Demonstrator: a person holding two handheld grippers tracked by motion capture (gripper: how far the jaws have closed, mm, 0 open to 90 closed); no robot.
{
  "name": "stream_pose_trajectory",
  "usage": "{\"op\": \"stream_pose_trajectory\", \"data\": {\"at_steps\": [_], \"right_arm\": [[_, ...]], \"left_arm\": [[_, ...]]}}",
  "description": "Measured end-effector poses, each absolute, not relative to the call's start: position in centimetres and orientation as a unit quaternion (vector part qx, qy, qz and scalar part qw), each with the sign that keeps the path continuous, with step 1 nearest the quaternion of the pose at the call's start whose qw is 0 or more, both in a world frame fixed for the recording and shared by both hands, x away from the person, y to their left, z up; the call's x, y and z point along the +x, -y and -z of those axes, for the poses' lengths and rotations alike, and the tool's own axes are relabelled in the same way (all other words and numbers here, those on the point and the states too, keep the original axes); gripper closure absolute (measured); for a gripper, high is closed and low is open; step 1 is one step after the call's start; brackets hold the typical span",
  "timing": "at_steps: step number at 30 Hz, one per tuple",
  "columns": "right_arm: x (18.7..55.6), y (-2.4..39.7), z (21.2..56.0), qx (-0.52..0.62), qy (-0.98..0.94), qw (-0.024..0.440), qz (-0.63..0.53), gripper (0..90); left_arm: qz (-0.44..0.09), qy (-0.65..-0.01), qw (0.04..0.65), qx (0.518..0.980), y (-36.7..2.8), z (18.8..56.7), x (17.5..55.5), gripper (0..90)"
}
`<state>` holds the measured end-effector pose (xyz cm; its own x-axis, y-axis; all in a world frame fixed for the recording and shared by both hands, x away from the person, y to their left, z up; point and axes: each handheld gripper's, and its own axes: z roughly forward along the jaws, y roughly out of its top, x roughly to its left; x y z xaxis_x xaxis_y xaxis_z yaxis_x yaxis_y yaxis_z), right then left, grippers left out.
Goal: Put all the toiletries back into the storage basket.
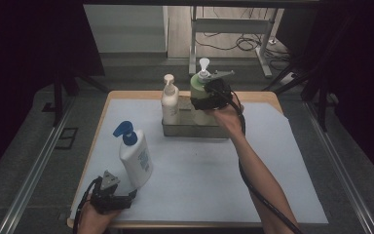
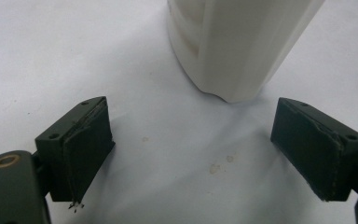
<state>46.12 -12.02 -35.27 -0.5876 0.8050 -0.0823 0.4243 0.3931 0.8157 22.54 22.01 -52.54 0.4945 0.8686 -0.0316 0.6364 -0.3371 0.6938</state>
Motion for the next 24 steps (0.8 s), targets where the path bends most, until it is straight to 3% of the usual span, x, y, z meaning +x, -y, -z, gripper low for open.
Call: {"op": "stream_pose_trajectory", "data": {"at_steps": [24], "right_arm": [[47.0, 11.5, 39.0, 0.394, -0.816, 0.216, -0.363, 12.7]], "left_arm": [[-0.175, -0.471, 0.331, 0.799, -22.0, 52.5, 22.5, 12.1]]}}
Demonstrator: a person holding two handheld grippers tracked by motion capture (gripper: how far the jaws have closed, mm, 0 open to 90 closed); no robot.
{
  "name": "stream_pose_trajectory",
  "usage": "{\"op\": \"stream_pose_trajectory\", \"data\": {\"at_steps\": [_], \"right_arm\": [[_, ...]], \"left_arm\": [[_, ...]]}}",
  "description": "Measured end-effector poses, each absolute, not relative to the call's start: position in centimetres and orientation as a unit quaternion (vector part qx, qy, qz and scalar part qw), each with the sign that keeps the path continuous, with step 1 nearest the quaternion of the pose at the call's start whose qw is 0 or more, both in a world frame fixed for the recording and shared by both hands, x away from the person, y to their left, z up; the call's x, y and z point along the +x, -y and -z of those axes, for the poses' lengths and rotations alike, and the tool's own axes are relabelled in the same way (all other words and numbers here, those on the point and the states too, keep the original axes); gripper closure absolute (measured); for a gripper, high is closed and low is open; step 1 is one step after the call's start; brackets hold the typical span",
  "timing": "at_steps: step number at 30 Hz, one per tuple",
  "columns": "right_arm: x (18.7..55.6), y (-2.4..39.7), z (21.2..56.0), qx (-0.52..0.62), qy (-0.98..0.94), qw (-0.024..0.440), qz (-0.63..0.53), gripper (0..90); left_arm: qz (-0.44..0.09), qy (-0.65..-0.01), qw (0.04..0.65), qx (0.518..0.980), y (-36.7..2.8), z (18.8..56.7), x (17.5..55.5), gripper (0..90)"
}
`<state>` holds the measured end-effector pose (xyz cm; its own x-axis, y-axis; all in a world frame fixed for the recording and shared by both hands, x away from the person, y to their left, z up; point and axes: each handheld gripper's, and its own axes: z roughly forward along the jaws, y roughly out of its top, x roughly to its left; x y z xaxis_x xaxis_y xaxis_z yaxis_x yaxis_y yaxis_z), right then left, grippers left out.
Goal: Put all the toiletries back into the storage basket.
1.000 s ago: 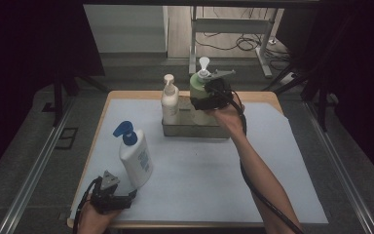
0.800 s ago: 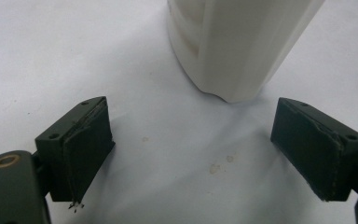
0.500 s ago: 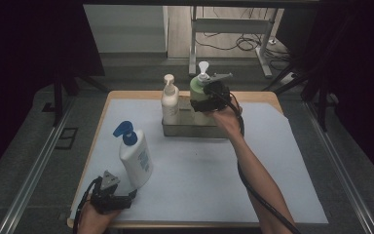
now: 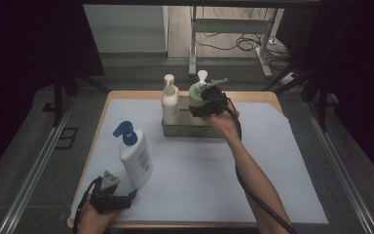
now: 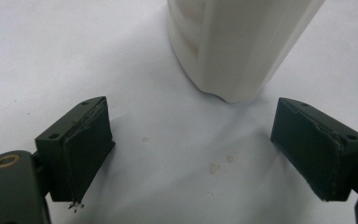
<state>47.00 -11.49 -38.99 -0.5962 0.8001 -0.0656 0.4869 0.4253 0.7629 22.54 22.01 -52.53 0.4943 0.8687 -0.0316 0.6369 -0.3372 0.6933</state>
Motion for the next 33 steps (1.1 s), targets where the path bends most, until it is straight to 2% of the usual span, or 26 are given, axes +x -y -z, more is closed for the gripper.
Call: {"op": "stream_pose_trajectory", "data": {"at_steps": [16, 33], "right_arm": [[47.7, 11.8, 41.3, 0.412, -0.821, 0.192, -0.346, 12.6], [48.1, 12.4, 41.8, 0.411, -0.813, 0.179, -0.371, 11.0]], "left_arm": [[-0.176, -0.471, 0.330, 0.799, -22.0, 52.5, 22.5, 12.0], [-0.175, -0.471, 0.331, 0.799, -22.0, 52.5, 22.6, 12.0]]}}
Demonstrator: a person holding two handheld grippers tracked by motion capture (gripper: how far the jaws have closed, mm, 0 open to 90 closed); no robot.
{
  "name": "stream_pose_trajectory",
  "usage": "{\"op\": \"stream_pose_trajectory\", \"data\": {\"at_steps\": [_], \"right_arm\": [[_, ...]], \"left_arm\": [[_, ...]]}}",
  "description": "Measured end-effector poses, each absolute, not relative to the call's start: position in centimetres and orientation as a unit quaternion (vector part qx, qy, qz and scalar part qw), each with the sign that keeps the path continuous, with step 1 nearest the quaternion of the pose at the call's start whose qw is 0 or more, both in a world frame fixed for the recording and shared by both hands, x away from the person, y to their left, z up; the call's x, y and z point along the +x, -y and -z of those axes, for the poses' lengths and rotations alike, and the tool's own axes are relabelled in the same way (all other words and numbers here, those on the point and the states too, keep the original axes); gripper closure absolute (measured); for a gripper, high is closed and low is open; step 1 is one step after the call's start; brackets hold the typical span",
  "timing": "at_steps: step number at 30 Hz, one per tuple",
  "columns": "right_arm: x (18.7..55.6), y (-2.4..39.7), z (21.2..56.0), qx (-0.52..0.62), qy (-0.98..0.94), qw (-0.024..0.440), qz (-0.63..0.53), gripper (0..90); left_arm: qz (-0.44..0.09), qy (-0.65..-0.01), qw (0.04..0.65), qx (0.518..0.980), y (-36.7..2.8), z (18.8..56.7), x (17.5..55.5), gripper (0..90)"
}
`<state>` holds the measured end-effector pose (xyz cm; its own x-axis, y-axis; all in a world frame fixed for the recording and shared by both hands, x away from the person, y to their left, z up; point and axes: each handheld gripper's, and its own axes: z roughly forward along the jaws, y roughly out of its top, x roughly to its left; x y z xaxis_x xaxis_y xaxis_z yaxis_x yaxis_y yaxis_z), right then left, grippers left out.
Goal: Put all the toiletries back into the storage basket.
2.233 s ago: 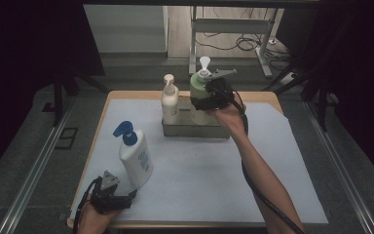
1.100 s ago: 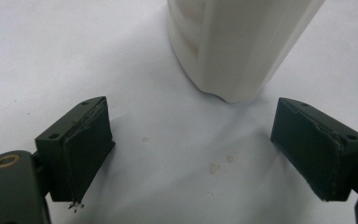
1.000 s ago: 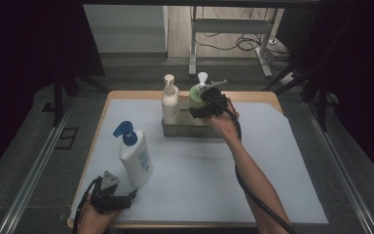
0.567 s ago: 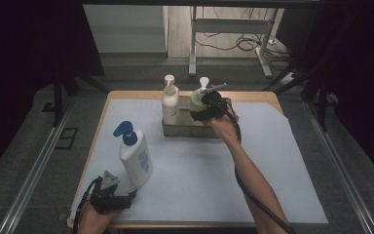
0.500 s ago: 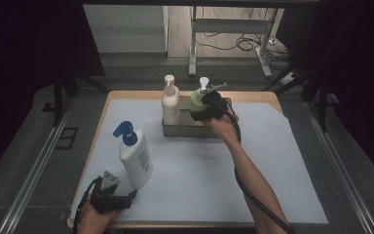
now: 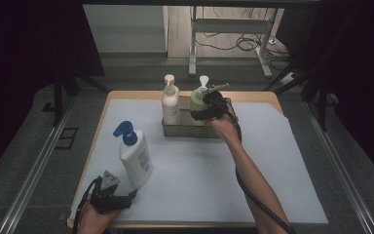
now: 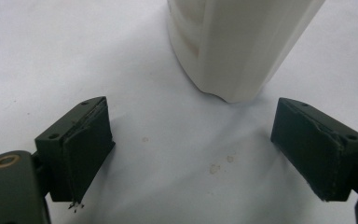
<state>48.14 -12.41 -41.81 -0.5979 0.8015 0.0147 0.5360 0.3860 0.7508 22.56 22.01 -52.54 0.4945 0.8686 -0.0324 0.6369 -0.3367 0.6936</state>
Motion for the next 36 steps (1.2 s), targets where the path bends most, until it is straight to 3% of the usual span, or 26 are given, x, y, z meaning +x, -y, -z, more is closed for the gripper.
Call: {"op": "stream_pose_trajectory", "data": {"at_steps": [15, 29, 30, 36], "right_arm": [[46.7, 13.9, 41.0, 0.401, -0.813, 0.178, -0.384, 10.5], [44.5, 15.7, 41.0, 0.401, -0.810, 0.139, -0.404, 14.8], [44.1, 16.0, 41.0, 0.402, -0.808, 0.140, -0.408, 20.0], [43.4, 16.9, 41.0, 0.409, -0.802, 0.148, -0.411, 30.9]], "left_arm": [[-0.176, -0.471, 0.331, 0.799, -22.0, 52.5, 22.6, 12.0], [-0.175, -0.472, 0.331, 0.798, -22.0, 52.5, 22.5, 12.0], [-0.176, -0.472, 0.331, 0.798, -22.0, 52.6, 22.5, 12.0], [-0.175, -0.472, 0.331, 0.798, -22.0, 52.6, 22.5, 12.0]]}}
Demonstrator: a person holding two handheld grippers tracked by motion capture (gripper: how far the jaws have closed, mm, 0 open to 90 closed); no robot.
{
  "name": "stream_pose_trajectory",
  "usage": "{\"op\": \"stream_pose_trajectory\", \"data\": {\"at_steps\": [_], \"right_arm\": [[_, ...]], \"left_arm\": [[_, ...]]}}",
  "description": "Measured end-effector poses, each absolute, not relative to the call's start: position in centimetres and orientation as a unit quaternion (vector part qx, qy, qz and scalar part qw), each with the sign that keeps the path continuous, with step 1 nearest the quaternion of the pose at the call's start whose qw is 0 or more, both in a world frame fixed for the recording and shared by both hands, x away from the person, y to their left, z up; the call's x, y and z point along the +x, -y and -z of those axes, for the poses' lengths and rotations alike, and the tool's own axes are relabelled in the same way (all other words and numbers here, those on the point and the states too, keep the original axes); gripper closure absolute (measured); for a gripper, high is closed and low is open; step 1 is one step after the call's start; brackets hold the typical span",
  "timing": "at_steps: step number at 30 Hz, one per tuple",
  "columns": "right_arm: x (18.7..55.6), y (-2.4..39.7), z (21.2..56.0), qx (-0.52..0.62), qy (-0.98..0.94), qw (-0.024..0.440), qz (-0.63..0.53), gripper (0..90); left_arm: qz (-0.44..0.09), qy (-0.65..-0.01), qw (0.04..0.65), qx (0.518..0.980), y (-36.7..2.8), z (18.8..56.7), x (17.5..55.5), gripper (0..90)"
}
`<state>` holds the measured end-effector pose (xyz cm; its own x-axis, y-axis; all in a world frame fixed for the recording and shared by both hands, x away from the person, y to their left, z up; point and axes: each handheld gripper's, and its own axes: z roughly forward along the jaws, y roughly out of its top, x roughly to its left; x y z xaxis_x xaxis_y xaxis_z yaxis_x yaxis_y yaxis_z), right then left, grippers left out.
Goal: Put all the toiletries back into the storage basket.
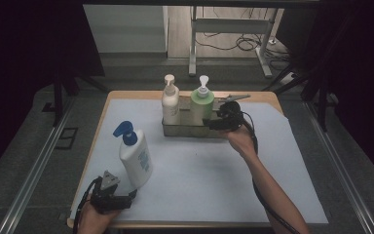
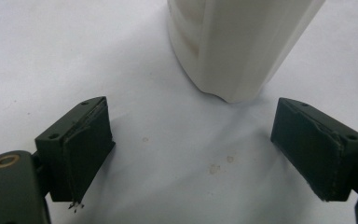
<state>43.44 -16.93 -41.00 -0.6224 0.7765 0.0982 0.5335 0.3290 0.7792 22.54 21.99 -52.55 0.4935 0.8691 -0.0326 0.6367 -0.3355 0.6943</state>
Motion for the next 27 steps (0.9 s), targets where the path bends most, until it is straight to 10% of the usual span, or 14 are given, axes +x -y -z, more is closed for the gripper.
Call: {"op": "stream_pose_trajectory", "data": {"at_steps": [15, 27], "right_arm": [[44.4, 19.3, 42.0, 0.443, -0.794, 0.178, -0.376, 85.9], [47.2, 18.0, 44.0, 0.462, -0.793, 0.180, -0.352, 89.8]], "left_arm": [[-0.176, -0.472, 0.331, 0.798, -22.0, 52.6, 22.5, 12.0], [-0.175, -0.471, 0.331, 0.798, -22.0, 52.6, 22.5, 12.0]]}}
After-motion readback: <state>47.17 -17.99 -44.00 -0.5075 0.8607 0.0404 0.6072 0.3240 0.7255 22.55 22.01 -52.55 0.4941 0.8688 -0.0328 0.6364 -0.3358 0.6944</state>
